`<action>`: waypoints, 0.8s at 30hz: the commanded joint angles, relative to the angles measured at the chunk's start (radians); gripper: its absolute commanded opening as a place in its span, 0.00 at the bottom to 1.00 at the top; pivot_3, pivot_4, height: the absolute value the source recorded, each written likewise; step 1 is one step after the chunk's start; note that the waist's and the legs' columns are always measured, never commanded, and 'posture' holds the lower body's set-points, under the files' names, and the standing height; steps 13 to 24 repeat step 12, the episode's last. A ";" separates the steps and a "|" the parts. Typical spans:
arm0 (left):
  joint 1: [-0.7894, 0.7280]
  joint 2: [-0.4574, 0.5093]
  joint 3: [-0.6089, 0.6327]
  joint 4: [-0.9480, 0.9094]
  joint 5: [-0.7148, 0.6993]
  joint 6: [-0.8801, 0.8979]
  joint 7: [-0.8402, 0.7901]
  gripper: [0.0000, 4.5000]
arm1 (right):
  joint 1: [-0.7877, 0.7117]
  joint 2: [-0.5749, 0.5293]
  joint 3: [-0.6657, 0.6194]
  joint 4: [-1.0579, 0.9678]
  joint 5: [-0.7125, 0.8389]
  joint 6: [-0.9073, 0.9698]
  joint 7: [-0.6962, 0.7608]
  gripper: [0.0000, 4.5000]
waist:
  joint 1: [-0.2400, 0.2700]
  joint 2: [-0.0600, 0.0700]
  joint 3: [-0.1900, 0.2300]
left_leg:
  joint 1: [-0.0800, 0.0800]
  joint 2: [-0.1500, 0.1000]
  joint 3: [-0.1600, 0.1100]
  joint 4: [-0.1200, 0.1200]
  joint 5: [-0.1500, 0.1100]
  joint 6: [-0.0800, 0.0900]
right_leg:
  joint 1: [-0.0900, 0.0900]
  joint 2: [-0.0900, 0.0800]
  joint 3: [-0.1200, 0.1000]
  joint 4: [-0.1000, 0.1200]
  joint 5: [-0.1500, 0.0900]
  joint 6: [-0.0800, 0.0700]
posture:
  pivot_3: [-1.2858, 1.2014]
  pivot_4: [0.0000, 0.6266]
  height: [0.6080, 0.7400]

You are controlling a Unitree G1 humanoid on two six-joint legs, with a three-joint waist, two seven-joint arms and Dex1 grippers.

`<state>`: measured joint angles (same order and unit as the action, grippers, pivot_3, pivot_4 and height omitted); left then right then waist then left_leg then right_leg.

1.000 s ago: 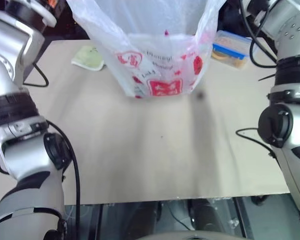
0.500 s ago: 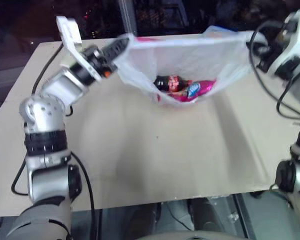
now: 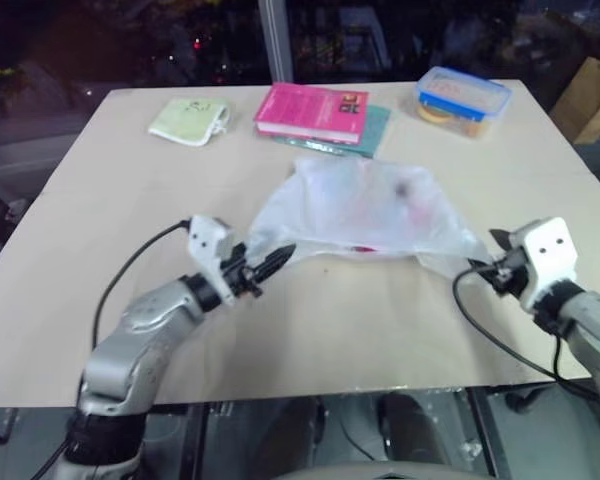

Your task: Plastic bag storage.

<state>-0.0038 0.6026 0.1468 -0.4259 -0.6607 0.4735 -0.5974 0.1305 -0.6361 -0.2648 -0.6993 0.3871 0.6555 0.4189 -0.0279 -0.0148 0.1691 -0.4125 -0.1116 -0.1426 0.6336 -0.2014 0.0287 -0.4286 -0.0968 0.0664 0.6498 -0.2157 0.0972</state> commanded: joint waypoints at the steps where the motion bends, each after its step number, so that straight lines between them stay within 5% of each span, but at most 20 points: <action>1: 0.132 0.053 0.158 -0.053 0.005 -0.025 -0.036 0.94 | 0.127 -0.017 -0.191 -0.100 0.104 -0.019 0.112 0.97 | 0.002 0.001 0.000 | 0.000 0.001 0.000 -0.001 0.000 0.000 | 0.000 0.001 0.000 -0.002 0.000 0.000 | 0.52 0.24 1.00; 8: 0.209 0.094 0.264 0.004 0.012 -0.027 -0.093 0.99 | 0.339 -0.048 -0.375 -0.120 0.132 -0.101 0.276 1.00 | 0.027 0.000 0.000 | 0.009 0.005 0.000 0.000 -0.004 -0.003 | 0.016 0.001 -0.004 -0.010 -0.004 0.002 | 0.52 0.24 1.00; 24: 0.195 0.097 0.273 0.013 0.006 -0.014 -0.106 0.99 | 0.346 -0.066 -0.390 -0.101 0.130 -0.109 0.295 1.00 | 0.027 -0.001 -0.001 | 0.014 0.009 0.004 0.000 -0.007 -0.002 | 0.020 -0.009 -0.011 -0.013 -0.005 0.002 | 0.52 0.24 1.00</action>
